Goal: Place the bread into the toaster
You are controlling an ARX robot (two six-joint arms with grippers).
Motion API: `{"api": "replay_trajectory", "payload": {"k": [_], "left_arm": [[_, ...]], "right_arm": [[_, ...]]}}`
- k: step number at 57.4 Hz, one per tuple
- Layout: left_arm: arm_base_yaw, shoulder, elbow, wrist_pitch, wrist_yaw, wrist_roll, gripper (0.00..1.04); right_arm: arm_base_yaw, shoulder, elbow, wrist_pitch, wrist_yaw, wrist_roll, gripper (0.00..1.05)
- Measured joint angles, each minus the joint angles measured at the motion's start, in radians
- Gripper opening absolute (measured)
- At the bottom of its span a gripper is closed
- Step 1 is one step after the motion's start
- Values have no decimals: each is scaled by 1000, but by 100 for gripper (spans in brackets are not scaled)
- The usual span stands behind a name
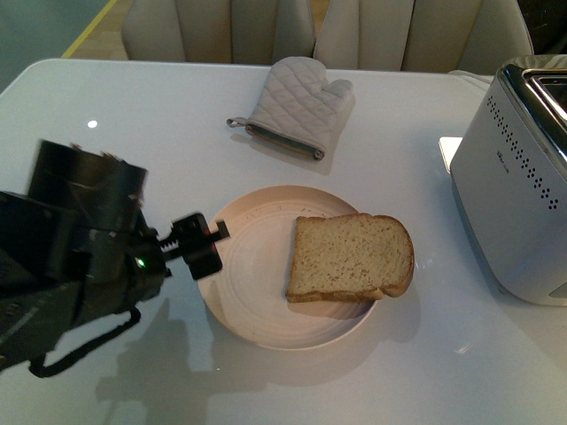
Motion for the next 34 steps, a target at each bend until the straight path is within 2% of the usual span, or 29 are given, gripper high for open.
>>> {"api": "replay_trajectory", "payload": {"k": [11, 23, 34], "left_arm": [[60, -222, -104, 53, -4, -3, 98], [134, -548, -262, 65, 48, -1, 97], [266, -935, -379, -67, 103, 2, 97]], "right_arm": [[0, 0, 0, 0, 0, 0, 96], [0, 0, 0, 0, 0, 0, 96], [0, 0, 0, 0, 0, 0, 96]]}}
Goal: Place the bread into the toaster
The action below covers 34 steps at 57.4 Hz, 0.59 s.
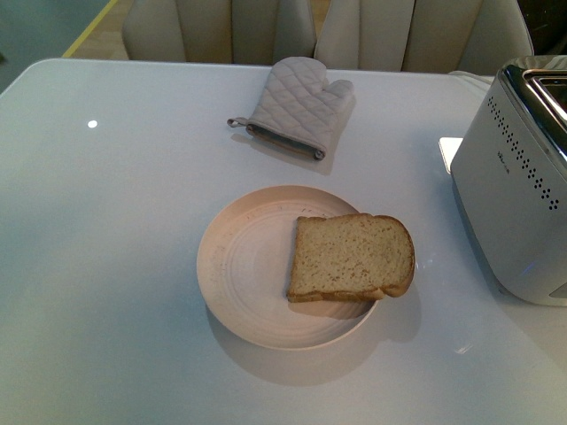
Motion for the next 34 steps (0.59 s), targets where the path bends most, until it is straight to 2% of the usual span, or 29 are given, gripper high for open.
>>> {"api": "replay_trajectory", "payload": {"k": [8, 12, 14, 22, 34], "left_arm": [[64, -314, -53, -146, 60, 6, 97], [96, -344, -134, 110, -10, 255, 80], [103, -357, -159, 150, -20, 372, 73], [102, -452, -217, 124, -16, 578, 45], [102, -579, -263, 43, -16, 630, 7]], "right_arm": [[0, 0, 0, 0, 0, 0, 96], [0, 0, 0, 0, 0, 0, 96], [0, 0, 0, 0, 1, 0, 96], [0, 0, 0, 0, 1, 0, 96], [0, 0, 0, 0, 0, 0, 96]]}}
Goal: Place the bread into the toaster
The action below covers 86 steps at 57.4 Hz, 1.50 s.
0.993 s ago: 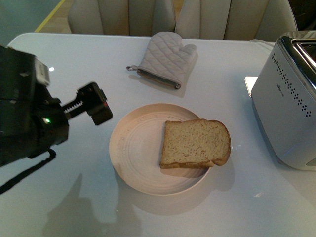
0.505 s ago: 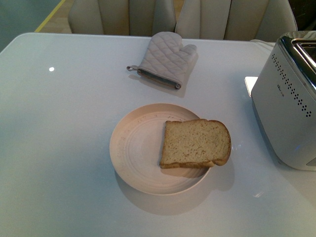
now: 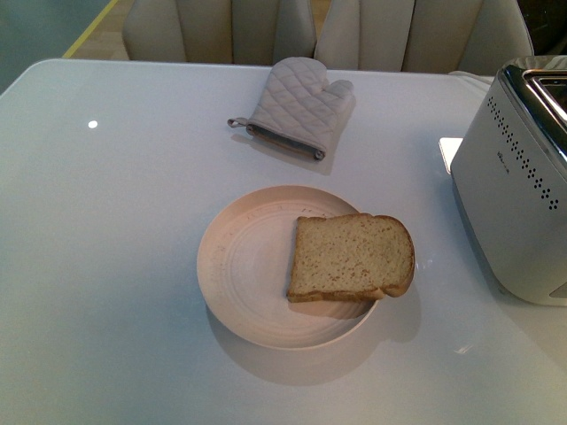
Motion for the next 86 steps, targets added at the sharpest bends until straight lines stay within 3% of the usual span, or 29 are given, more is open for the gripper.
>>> {"api": "replay_trajectory", "payload": {"k": [5, 44, 71, 77, 86], "left_arm": [[0, -16, -35, 32, 0, 4, 3], [0, -412, -49, -340, 0, 9, 3], [0, -558, -49, -487, 0, 10, 3], [0, -690, -49, -647, 0, 11, 3], [0, -731, -49, -663, 0, 11, 3]], "right_arm": [[0, 0, 0, 0, 0, 0, 96], [0, 0, 0, 0, 0, 0, 96], [0, 0, 0, 0, 0, 0, 96], [0, 0, 0, 0, 0, 0, 96], [0, 0, 0, 0, 0, 0, 96]]}}
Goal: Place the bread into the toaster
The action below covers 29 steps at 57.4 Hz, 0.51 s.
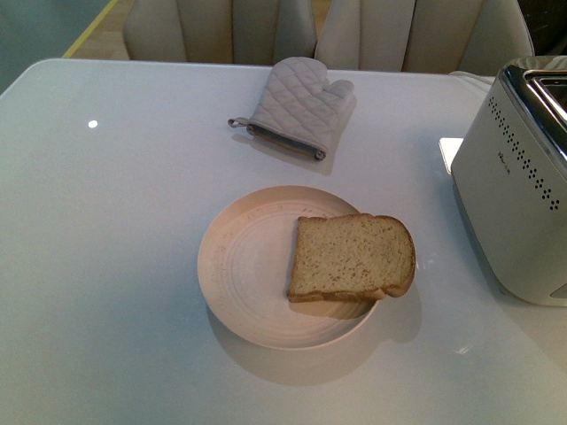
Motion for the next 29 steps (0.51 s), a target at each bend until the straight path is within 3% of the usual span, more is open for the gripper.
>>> {"api": "replay_trajectory", "payload": {"k": [8, 10, 29], "left_arm": [[0, -1, 0, -1, 0, 0, 3], [0, -1, 0, -1, 0, 0, 7], [0, -1, 0, -1, 0, 0, 69]], "right_arm": [[0, 0, 0, 0, 0, 0, 96], [0, 0, 0, 0, 0, 0, 96], [0, 0, 0, 0, 0, 0, 96]]}}
